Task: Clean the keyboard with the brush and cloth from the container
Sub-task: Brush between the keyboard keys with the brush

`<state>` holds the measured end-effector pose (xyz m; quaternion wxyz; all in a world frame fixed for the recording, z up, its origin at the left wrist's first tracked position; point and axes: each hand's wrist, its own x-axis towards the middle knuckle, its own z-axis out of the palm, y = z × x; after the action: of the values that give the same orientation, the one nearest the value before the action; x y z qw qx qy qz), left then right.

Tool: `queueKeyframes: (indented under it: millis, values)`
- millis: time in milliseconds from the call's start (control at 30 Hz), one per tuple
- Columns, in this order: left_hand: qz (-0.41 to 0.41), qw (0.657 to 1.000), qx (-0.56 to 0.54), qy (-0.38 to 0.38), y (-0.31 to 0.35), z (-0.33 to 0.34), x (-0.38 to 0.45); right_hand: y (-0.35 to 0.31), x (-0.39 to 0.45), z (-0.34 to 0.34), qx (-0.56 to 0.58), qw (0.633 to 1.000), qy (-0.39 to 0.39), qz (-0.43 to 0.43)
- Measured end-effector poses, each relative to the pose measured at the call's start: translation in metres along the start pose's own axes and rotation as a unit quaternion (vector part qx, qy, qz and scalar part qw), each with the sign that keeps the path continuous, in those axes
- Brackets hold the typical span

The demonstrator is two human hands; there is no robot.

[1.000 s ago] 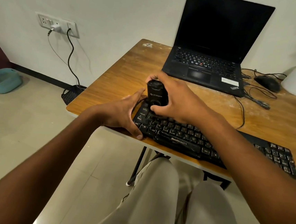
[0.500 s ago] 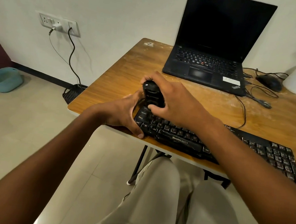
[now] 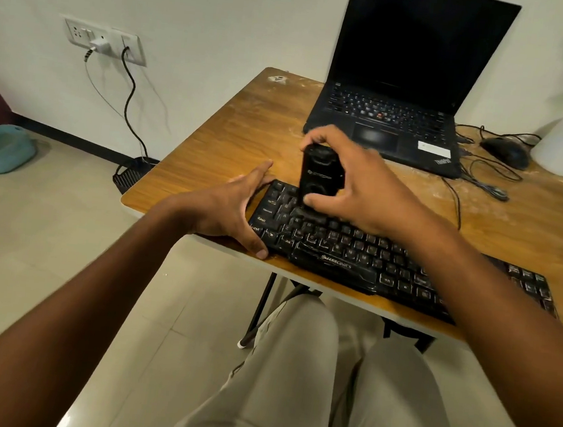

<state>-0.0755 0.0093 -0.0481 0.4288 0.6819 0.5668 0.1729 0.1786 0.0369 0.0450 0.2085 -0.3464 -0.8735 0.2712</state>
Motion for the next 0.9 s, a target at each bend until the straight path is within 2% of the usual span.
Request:
queueKeyframes:
  millis: [67,133,333,567,667,800,900]
  values:
    - [0.003,1.000,-0.003,-0.001,-0.001,0.000,0.001,-0.003,0.007,0.019,0.043,0.999,0.010,-0.016]
    - [0.006,1.000,-0.007,-0.002,-0.002,-0.001,0.001,0.002,0.009,0.029,0.043,0.999,-0.013,-0.023]
    - [-0.008,1.000,0.003,-0.001,0.000,-0.002,0.000,0.009,0.003,-0.015,-0.101,0.987,-0.115,0.041]
    - [0.003,1.000,-0.013,-0.004,-0.001,-0.002,0.001,-0.001,0.018,0.027,0.046,0.999,-0.023,-0.007]
    - [-0.007,1.000,-0.009,-0.004,0.000,-0.002,0.000,0.008,0.005,0.016,0.008,0.999,-0.038,0.015]
    - [-0.010,1.000,-0.003,-0.005,0.003,-0.002,-0.002,0.013,-0.009,-0.016,-0.070,0.991,-0.101,0.060]
    - [-0.012,1.000,-0.004,-0.003,0.003,-0.001,-0.002,0.005,-0.001,-0.014,-0.051,0.996,-0.060,0.041]
